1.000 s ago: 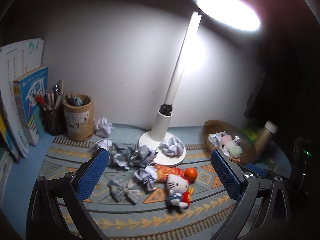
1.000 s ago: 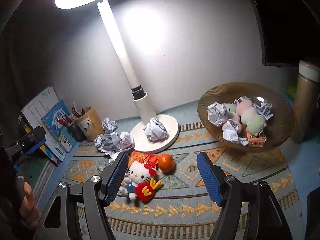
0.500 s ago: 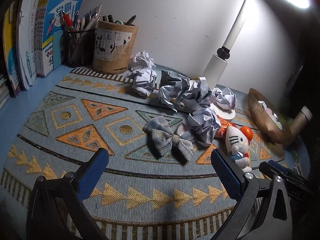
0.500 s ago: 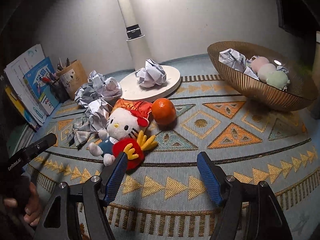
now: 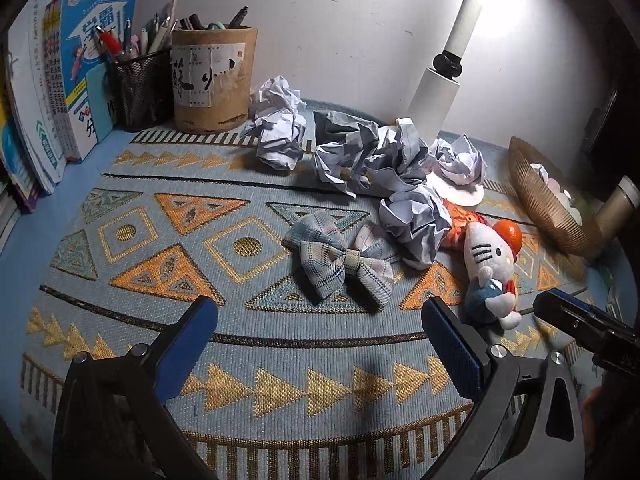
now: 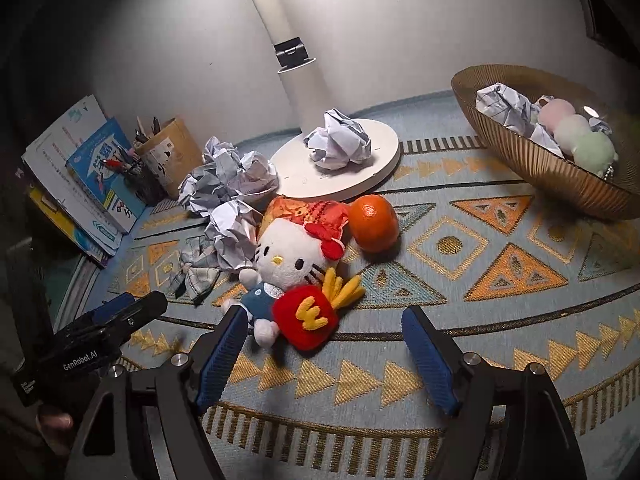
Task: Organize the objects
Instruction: 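Move both tools back toward the plaid bow and Hello Kitty plush, then grasp the plaid fabric bow with the left gripper while the right gripper grasps the Hello Kitty plush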
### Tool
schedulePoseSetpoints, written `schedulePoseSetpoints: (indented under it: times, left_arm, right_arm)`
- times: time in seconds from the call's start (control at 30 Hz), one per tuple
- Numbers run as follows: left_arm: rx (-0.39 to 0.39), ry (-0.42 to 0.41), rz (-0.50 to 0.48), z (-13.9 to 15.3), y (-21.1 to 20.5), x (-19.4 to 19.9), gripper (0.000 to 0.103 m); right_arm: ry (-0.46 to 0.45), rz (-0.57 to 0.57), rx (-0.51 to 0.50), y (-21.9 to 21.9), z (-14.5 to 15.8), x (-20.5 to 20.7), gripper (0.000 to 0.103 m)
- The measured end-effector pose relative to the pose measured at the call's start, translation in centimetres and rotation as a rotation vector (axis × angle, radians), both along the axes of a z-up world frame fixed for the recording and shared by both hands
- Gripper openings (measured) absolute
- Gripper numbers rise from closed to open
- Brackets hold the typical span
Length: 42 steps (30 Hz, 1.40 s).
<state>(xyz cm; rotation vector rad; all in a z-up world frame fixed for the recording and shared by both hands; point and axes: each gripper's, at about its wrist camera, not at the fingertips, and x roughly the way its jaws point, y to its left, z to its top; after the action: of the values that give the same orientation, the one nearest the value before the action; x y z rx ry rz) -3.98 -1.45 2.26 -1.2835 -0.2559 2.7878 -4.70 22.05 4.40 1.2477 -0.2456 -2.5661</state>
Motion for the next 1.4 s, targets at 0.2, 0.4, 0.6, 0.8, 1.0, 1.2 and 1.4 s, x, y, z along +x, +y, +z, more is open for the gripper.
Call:
schedulePoseSetpoints:
  times: [0.2,0.4,0.6,0.8,1.0,1.2,1.4]
  left_arm:
    - [-0.02,-0.004,-0.035,-0.2,-1.2,-1.7,0.101]
    - [-0.064,-0.038,-0.131,-1.3,1.2,-3.4,0.101]
    - [-0.115,-0.048,-0.142,-1.8,2.6,-4.9,0.085]
    - [-0.158,-0.021,-0.165,-1.7,4.1,-4.5,0.047]
    - [-0.106,0.004,-0.177,0.5,4.4,-2.4,0.046]
    - [0.006,0.079,-0.183,2.8,5.5,1.9,0.046]
    - [0.085,0.107,-0.207,1.0,6.6,2.0,0.046]
  right_arm:
    - [-0.088,0.007,0.004,-2.5,-1.3,-2.9,0.078]
    - [-0.102,-0.013,-0.019,-3.2,-2.6,-3.9,0.078]
    - [-0.054,-0.02,0.02,-3.6,-2.7,-3.9,0.078]
    - [-0.007,0.006,0.094,-4.7,-2.3,-3.4,0.055]
    - [-0.006,0.088,0.116,-3.1,0.1,-1.5,0.054]
    - [0.097,0.21,0.356,-1.2,1.2,3.3,0.055]
    - [0.047,0.178,0.302,1.0,-0.8,3.3,0.067]
